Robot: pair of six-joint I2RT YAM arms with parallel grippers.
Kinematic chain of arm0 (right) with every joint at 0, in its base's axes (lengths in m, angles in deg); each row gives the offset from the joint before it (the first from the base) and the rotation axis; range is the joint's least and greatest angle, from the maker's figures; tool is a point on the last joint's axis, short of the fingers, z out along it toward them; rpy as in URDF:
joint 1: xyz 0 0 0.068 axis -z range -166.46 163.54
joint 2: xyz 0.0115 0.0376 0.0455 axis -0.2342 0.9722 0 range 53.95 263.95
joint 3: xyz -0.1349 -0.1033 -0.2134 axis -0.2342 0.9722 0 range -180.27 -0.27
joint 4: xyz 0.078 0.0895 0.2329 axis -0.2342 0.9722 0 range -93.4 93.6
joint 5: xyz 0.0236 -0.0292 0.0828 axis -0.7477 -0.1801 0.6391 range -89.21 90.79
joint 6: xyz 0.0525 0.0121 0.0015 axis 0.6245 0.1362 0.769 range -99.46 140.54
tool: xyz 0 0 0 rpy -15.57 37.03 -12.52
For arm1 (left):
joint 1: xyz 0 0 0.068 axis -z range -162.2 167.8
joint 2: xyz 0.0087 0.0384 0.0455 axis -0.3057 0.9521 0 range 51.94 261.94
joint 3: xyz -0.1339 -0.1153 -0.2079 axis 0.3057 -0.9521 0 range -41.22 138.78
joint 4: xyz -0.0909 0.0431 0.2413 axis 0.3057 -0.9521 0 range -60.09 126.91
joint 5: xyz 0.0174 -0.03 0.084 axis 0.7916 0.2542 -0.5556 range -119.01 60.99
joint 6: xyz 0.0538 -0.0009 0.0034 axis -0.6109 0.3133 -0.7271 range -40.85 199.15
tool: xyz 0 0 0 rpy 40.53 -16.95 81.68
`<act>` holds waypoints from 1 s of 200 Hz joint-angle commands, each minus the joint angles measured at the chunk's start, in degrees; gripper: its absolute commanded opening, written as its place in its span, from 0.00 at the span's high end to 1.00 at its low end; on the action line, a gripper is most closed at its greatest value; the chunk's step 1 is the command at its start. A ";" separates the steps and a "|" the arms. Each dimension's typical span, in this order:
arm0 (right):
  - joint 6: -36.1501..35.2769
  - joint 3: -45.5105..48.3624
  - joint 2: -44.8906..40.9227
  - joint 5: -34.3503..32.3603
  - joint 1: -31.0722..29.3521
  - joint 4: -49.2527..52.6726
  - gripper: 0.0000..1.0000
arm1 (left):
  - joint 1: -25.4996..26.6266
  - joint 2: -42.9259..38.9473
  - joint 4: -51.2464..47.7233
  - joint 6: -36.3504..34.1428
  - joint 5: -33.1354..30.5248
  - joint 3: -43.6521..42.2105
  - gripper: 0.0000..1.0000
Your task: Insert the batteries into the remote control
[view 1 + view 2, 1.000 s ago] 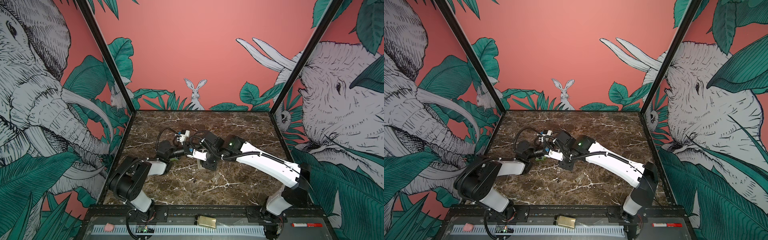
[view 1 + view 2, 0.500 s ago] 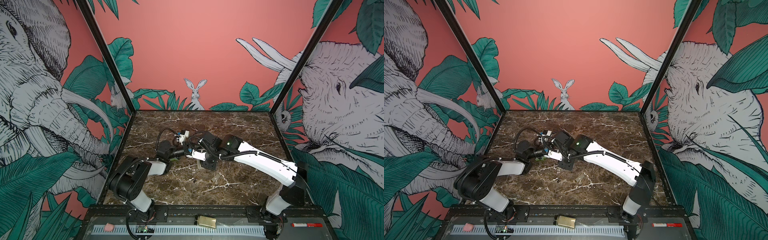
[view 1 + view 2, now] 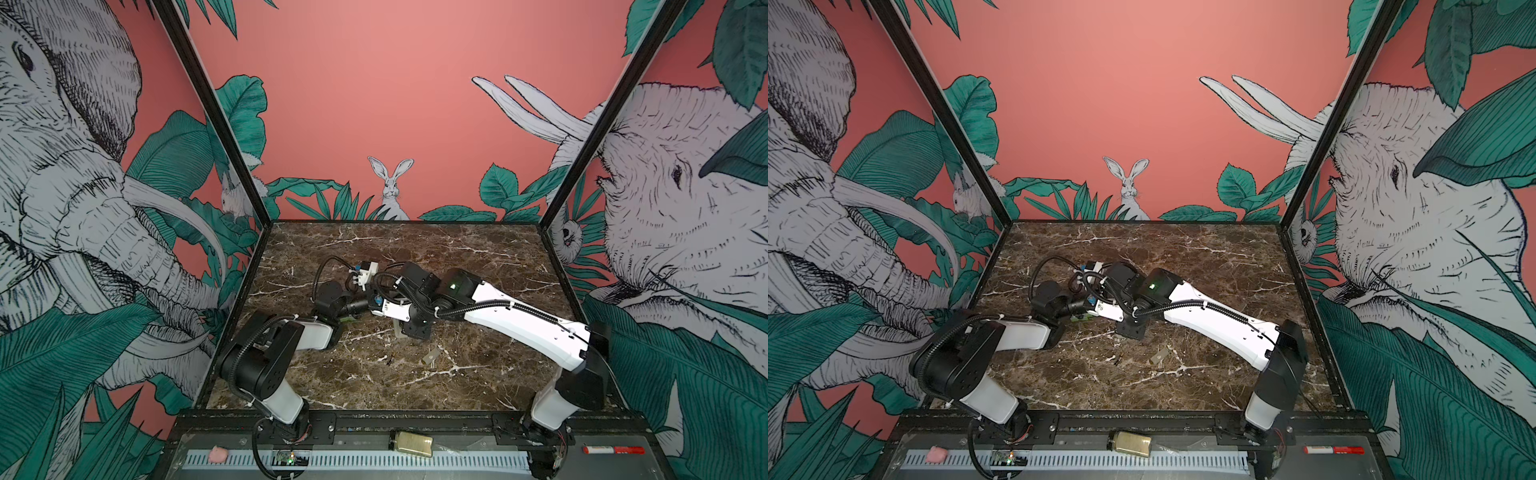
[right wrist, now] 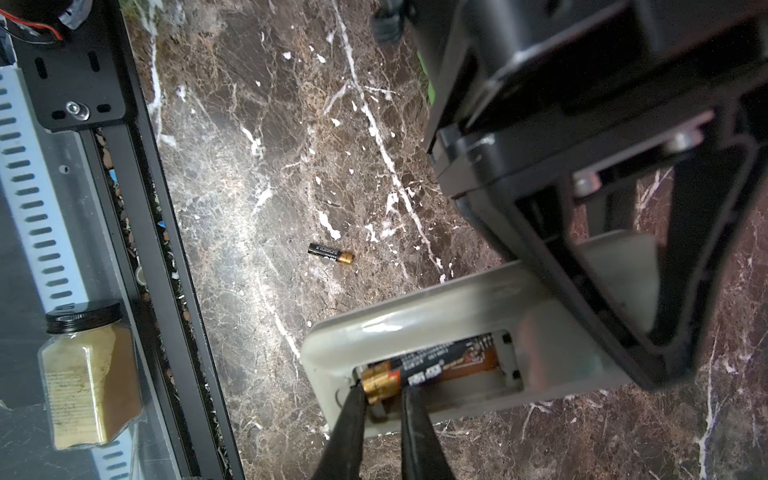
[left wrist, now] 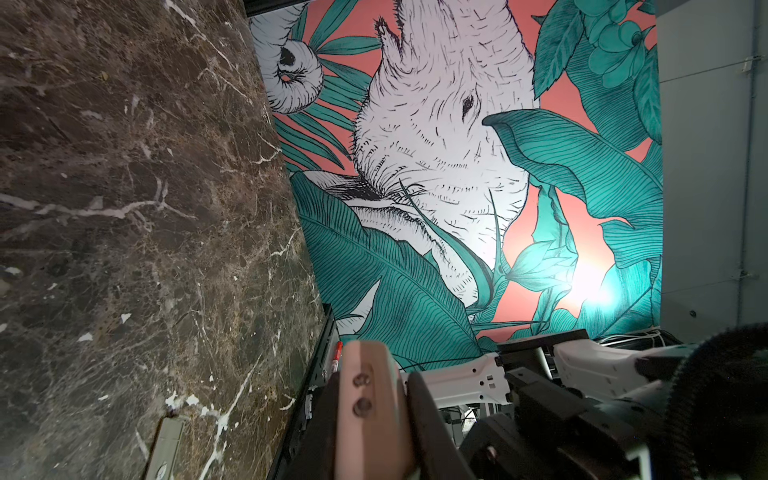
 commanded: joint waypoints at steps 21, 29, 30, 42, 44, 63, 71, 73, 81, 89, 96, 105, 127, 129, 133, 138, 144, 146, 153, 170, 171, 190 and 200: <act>-0.62 -1.22 3.03 -0.72 -0.34 -1.62 0.86 | 0.74 -1.37 5.90 3.07 2.83 1.35 1.00; -0.68 -1.40 3.28 -0.70 -0.38 -1.52 0.86 | 0.74 -1.31 5.93 3.07 2.90 1.42 1.00; -0.65 -1.40 3.30 -0.70 -0.34 -1.53 0.86 | 0.74 -1.29 5.95 3.07 2.93 1.45 1.00; -0.64 -1.57 3.63 -0.79 -0.32 -1.55 0.87 | 0.74 -1.28 5.89 3.07 2.96 1.48 1.00; -0.62 -1.54 3.65 -0.87 -0.31 -1.55 0.87 | 0.74 -1.28 5.95 3.09 2.98 1.48 1.00; -0.59 -1.89 4.08 -1.09 -0.36 -1.48 0.88 | 0.73 -1.19 5.88 3.19 3.05 1.66 1.00; -0.57 -2.08 4.33 -1.21 -0.32 -1.36 0.88 | 0.74 -1.15 5.92 3.19 3.14 1.67 1.00; -0.60 -2.06 4.36 -1.22 -0.35 -1.37 0.88 | 0.70 -1.12 5.95 3.21 3.20 1.66 1.00; -0.49 -2.25 4.64 -1.35 -0.39 -1.34 0.89 | 0.74 -1.06 5.90 3.23 3.06 1.66 1.00; -0.40 -2.42 4.84 -1.40 -0.36 -1.29 0.89 | 0.74 -0.94 5.92 3.32 3.05 1.67 1.00; -0.23 -2.56 5.04 -1.44 -0.32 -1.28 0.89 | 0.74 -0.85 5.97 3.33 2.97 1.66 1.00; -0.06 -2.64 5.31 -1.50 -0.30 -1.25 0.89 | 0.67 -0.76 5.96 3.33 3.03 1.66 1.00; 0.59 -3.16 6.01 -1.75 -0.31 -1.19 0.89 | 0.70 -0.58 5.94 3.34 3.04 1.93 1.00; 0.59 -3.28 6.07 -1.84 -0.33 -1.19 0.89 | 0.73 -0.58 5.89 3.34 3.05 1.92 1.00; 0.68 -3.34 6.14 -1.84 -0.31 -1.14 0.89 | 0.74 -0.58 5.90 3.32 3.08 2.02 1.00; 0.76 -3.58 6.35 -1.92 -0.38 -1.12 0.89 | 0.74 -0.50 5.94 3.36 3.05 2.06 1.00; 0.90 -3.68 6.61 -2.08 -0.26 -0.97 0.89 | 0.74 -0.49 5.91 3.33 3.05 2.10 1.00; 0.93 -3.80 6.64 -2.14 -0.34 -0.96 0.89 | 0.74 -0.49 5.89 3.33 3.05 2.10 1.00; 1.03 -3.95 6.83 -2.38 -0.29 -0.86 0.89 | 0.74 -0.50 5.89 3.34 3.05 2.19 1.00; 1.26 -4.34 7.43 -2.61 -0.23 -0.67 0.90 | 0.74 -0.40 5.93 3.42 3.21 2.34 1.00; 1.24 -4.41 7.48 -2.62 -0.27 -0.62 0.90 | 0.74 -0.40 5.90 3.38 3.22 2.35 1.00; 1.54 -4.88 8.13 -2.80 -0.24 -0.49 0.90 | 0.72 -0.36 5.93 3.50 3.40 2.54 1.00; 1.67 -5.12 8.44 -3.04 -0.22 -0.40 0.90 | 0.70 -0.34 5.88 3.46 3.49 2.64 1.00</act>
